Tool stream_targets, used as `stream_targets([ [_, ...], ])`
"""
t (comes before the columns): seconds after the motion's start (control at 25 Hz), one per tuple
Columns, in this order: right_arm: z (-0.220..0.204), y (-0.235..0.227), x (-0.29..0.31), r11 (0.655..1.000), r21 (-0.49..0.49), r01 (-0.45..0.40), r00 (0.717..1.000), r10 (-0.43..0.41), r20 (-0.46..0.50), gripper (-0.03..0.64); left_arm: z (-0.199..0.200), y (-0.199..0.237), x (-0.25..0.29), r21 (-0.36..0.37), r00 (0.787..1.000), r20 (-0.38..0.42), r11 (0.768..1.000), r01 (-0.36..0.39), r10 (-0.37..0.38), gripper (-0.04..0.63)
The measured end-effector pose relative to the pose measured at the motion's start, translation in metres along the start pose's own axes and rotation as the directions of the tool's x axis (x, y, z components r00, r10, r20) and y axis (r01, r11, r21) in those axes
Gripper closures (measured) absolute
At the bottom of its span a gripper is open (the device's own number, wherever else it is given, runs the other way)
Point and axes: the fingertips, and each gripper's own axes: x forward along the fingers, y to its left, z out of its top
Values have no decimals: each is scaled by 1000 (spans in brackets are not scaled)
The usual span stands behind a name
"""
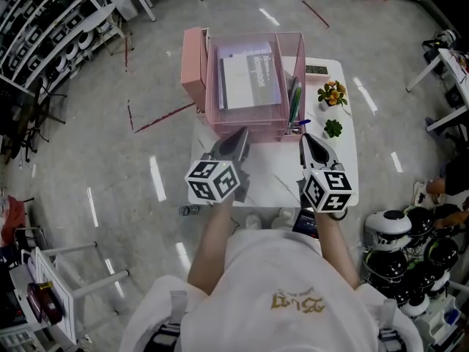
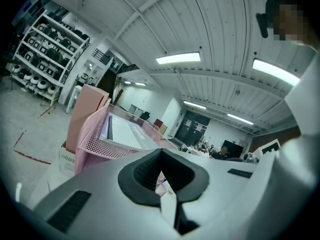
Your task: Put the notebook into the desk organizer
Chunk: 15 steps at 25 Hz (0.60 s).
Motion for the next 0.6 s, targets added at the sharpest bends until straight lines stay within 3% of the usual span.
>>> stream_targets([
  [0.6, -1, -5, 16, 1000, 5, -10, 1000, 10, -11, 606, 3, 9, 11, -19, 1000, 3, 1000, 5, -5, 578],
])
